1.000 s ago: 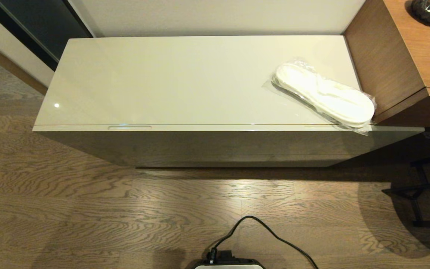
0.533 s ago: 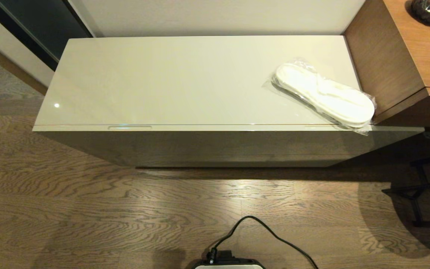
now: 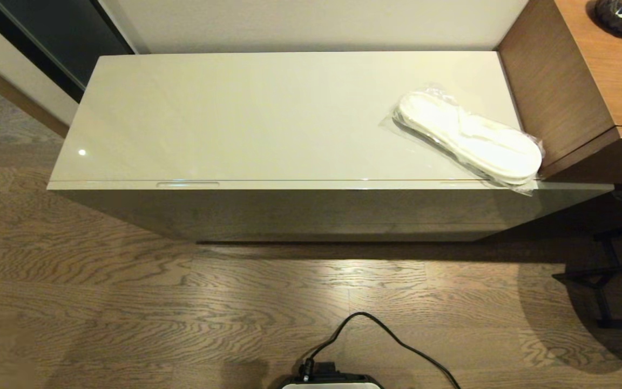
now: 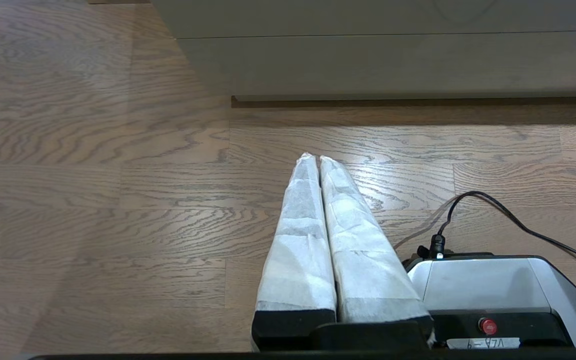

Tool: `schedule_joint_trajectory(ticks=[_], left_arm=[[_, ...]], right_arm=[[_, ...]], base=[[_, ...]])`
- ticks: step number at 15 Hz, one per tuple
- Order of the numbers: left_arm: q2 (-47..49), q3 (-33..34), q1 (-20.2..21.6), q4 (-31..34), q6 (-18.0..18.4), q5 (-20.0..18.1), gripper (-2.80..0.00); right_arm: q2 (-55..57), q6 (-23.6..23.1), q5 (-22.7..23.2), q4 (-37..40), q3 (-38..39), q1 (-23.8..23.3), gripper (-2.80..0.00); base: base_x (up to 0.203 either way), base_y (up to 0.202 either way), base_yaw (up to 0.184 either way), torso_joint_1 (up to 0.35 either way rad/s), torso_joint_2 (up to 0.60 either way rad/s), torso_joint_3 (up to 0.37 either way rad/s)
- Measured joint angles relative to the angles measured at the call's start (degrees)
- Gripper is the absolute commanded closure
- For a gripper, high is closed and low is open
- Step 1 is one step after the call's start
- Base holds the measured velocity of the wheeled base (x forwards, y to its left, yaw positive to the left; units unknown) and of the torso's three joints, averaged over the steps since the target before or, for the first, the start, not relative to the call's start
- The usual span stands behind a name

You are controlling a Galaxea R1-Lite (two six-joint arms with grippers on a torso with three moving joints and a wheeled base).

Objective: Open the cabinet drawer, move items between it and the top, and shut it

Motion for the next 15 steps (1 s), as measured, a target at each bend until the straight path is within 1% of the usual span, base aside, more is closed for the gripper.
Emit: schedule_joint_trajectory(ticks=[15], left_arm=[[0.0,0.0,0.0,0.0,0.0,0.0,0.00]], right_arm=[[0.0,0.0,0.0,0.0,0.0,0.0,0.00]], base=[[0.000,0.000,0.000,0.000,0.00,0.000]])
